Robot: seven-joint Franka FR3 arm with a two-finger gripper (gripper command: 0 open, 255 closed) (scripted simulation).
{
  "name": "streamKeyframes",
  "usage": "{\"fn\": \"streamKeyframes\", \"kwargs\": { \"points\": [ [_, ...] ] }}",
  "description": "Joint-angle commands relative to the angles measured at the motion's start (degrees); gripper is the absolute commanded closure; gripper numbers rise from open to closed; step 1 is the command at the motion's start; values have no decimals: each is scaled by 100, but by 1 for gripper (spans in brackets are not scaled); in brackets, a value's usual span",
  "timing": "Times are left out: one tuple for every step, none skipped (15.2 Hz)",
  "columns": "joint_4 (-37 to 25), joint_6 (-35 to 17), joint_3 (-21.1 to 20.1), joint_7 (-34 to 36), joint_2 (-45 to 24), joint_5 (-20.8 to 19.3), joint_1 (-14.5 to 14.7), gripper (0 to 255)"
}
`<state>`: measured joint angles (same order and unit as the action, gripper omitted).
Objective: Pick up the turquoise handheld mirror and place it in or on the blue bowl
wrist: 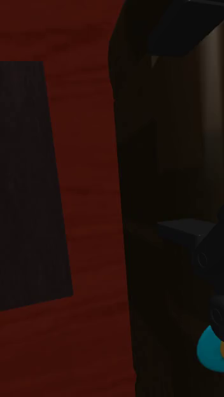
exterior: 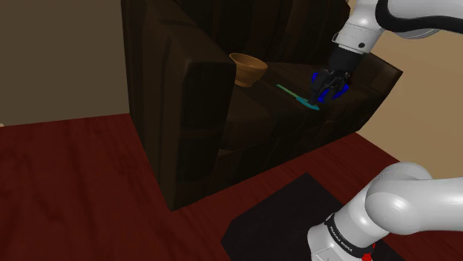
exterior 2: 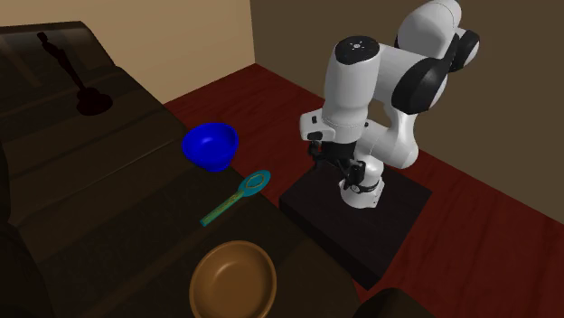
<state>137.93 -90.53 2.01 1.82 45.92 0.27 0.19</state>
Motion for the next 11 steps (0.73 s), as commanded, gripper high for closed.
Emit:
{"fn": "streamKeyframes", "kwargs": {
  "points": [
    [0,0,0,0,0,0,0,0],
    [-60,-101,95,-102,-164,-64,-32,0],
    [-126,-200,189,-202,-332,-123,-62,0],
    [-200,-296,282,-302,-505,-177,-89,0],
    [-281,-389,374,-400,-681,-226,-114,0],
    [-369,-479,466,-498,-860,-271,-135,0],
    [-464,-566,555,-596,-1043,-308,-156,0],
    [-566,-649,643,-694,-1229,-340,-176,0],
    [-674,-729,730,-792,-1417,-366,-192,0],
    [-790,-804,815,-892,-1608,-385,-210,0],
    [-912,-875,900,-991,-1802,-397,-224,0]
  ]
}}
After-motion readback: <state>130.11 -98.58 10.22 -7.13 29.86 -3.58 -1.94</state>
